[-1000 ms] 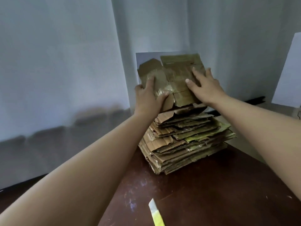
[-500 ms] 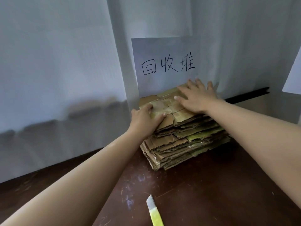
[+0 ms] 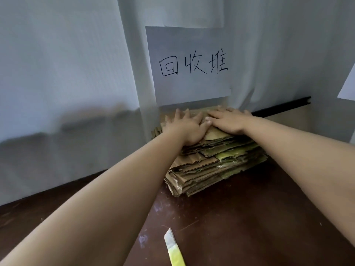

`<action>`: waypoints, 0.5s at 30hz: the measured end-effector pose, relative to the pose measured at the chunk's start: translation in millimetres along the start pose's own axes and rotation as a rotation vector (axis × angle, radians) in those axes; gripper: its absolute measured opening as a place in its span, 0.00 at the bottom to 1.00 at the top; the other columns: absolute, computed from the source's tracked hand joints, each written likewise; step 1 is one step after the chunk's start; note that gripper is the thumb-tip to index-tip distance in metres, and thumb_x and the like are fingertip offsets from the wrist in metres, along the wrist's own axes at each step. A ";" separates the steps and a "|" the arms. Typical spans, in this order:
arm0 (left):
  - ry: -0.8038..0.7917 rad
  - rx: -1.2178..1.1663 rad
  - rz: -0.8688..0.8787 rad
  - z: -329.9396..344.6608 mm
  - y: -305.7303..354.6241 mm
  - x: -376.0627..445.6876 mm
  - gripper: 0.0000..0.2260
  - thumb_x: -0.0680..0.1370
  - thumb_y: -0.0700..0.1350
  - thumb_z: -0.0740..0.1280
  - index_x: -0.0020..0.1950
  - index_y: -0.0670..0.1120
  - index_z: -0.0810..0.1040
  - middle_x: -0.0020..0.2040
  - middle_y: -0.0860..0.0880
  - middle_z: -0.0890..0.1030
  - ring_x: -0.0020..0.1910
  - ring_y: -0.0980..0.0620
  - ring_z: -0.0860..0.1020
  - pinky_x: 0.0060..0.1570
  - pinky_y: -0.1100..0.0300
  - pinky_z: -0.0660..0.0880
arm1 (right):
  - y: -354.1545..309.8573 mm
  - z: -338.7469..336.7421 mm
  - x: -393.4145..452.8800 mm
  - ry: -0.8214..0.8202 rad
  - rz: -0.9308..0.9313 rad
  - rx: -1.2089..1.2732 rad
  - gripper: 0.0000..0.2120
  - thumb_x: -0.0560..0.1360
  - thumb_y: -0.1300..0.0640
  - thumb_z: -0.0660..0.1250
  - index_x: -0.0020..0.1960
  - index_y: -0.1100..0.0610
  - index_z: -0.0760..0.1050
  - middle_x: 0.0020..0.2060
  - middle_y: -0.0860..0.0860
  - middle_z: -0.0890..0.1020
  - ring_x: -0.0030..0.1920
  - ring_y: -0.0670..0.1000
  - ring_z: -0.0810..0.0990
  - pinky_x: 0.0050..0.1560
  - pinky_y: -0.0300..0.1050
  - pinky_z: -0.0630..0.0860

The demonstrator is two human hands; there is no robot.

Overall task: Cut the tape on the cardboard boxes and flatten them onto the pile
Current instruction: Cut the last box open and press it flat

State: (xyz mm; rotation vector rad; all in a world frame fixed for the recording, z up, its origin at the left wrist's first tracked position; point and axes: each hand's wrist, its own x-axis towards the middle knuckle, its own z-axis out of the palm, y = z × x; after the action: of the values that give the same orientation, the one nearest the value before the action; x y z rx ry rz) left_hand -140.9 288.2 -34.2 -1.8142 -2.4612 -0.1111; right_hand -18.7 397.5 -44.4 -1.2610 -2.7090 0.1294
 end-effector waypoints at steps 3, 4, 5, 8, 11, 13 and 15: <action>-0.001 -0.025 -0.035 27.4 -2.4 -6.6 0.28 0.79 0.67 0.41 0.78 0.60 0.49 0.80 0.49 0.46 0.78 0.42 0.43 0.71 0.34 0.45 | 1.9 24.4 -3.2 0.020 -0.005 0.007 0.28 0.77 0.32 0.41 0.76 0.36 0.48 0.78 0.45 0.47 0.77 0.52 0.45 0.72 0.66 0.44; 0.021 -0.027 -0.037 32.2 -2.2 -8.0 0.28 0.79 0.67 0.42 0.78 0.60 0.50 0.80 0.49 0.47 0.78 0.42 0.43 0.71 0.33 0.45 | 2.1 28.1 -3.5 0.024 -0.008 0.020 0.28 0.77 0.32 0.42 0.76 0.36 0.48 0.78 0.45 0.47 0.77 0.51 0.45 0.72 0.66 0.46; 0.037 -0.034 -0.038 35.5 -2.1 -9.0 0.28 0.79 0.67 0.42 0.78 0.61 0.50 0.80 0.49 0.48 0.78 0.42 0.44 0.70 0.33 0.46 | 2.9 31.0 -2.6 0.022 -0.007 0.030 0.28 0.77 0.32 0.42 0.75 0.36 0.48 0.78 0.44 0.48 0.77 0.51 0.45 0.72 0.65 0.48; 0.072 -0.065 -0.046 42.6 -3.6 -10.1 0.27 0.79 0.66 0.43 0.78 0.61 0.53 0.80 0.49 0.50 0.78 0.43 0.46 0.70 0.34 0.47 | 3.9 37.4 -0.7 0.040 -0.013 0.028 0.28 0.77 0.31 0.43 0.75 0.35 0.49 0.78 0.44 0.49 0.77 0.51 0.46 0.72 0.63 0.51; 0.090 -0.075 -0.038 46.2 -3.8 -9.0 0.27 0.79 0.66 0.43 0.77 0.61 0.54 0.80 0.49 0.51 0.78 0.44 0.47 0.71 0.35 0.47 | 4.8 39.3 0.4 0.065 -0.013 0.048 0.28 0.77 0.31 0.43 0.75 0.36 0.51 0.77 0.43 0.50 0.77 0.50 0.48 0.71 0.62 0.52; 0.096 -0.055 -0.038 46.6 -3.4 -7.0 0.27 0.79 0.66 0.43 0.77 0.61 0.54 0.80 0.49 0.52 0.78 0.43 0.48 0.71 0.35 0.49 | 6.6 39.0 2.0 0.058 -0.015 0.052 0.28 0.77 0.31 0.44 0.75 0.36 0.52 0.77 0.43 0.51 0.77 0.52 0.49 0.71 0.62 0.52; 0.085 -0.055 -0.038 42.5 -4.2 -2.4 0.27 0.80 0.65 0.43 0.77 0.60 0.54 0.79 0.48 0.53 0.78 0.43 0.49 0.71 0.34 0.50 | 10.6 36.5 10.0 0.030 -0.015 0.083 0.28 0.76 0.31 0.46 0.75 0.35 0.53 0.77 0.44 0.52 0.77 0.54 0.50 0.71 0.63 0.51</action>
State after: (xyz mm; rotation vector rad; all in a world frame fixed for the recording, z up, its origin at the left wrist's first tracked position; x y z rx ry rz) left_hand -145.2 289.2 -76.8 -1.7450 -2.4582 -0.2548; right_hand -23.4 411.4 -80.8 -1.2099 -2.6575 0.2169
